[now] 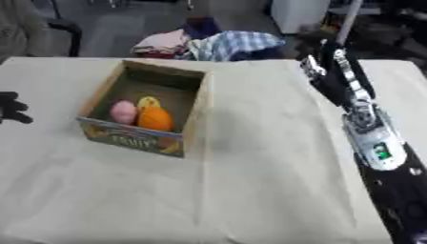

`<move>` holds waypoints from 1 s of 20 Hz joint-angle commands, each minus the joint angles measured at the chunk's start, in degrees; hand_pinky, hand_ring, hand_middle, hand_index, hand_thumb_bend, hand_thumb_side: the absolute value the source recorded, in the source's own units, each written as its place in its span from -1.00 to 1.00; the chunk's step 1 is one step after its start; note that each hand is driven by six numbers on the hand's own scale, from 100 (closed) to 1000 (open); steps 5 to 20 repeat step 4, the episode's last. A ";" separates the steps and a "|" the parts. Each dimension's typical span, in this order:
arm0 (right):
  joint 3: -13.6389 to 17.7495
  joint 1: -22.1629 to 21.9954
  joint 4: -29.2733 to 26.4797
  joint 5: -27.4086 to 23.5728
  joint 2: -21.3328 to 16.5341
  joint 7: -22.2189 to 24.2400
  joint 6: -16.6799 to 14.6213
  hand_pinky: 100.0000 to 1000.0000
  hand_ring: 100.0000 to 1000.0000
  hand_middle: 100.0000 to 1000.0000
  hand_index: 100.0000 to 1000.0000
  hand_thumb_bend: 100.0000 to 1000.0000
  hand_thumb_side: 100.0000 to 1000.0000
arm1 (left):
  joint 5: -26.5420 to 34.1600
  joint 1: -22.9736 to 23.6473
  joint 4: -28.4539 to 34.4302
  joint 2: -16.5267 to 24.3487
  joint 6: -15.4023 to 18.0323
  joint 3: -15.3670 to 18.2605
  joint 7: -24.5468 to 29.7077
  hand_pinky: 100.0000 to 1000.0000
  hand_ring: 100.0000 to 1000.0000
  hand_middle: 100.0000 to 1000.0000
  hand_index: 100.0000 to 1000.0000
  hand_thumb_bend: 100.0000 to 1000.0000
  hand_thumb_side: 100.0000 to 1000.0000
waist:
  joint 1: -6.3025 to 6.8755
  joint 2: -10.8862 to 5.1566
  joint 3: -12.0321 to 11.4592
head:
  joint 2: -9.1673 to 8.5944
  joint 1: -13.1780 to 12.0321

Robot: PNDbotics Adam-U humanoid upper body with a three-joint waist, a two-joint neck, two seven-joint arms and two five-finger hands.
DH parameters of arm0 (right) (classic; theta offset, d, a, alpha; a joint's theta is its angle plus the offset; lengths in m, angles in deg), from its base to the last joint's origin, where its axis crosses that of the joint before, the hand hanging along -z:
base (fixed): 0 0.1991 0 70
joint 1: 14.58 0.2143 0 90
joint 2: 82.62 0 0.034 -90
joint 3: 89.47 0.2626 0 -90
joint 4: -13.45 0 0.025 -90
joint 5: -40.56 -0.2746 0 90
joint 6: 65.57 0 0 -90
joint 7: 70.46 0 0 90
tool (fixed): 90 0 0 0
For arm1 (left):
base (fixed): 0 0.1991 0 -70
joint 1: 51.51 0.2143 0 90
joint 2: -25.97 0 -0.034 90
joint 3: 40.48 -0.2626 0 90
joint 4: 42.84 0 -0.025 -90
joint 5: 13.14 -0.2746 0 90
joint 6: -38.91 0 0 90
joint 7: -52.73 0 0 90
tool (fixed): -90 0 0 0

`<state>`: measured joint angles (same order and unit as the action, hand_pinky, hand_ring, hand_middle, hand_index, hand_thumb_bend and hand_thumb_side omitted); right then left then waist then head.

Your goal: Pick up objects on the table and place them in the box.

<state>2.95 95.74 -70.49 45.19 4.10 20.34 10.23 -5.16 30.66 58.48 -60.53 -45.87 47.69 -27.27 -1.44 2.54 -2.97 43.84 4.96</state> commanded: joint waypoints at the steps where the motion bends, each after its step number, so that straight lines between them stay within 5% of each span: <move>1: 1.65 -0.77 -2.39 -1.29 0.01 -0.90 1.29 0.22 0.28 0.29 0.65 -1.00 0.45 | 0.42 -0.20 0.40 0.25 0.55 0.70 0.21 0.99 0.14 0.17 0.55 -0.73 0.69 | 0.15 -0.26 0.16 | 0.27 0.52; 20: 2.18 -2.06 -3.10 -1.70 0.62 -1.41 1.88 0.21 0.28 0.28 0.64 -1.00 0.46 | 0.45 0.06 0.39 -0.03 0.70 0.85 0.22 0.99 0.14 0.17 0.55 -0.73 0.69 | 0.21 -0.09 0.16 | 0.27 0.83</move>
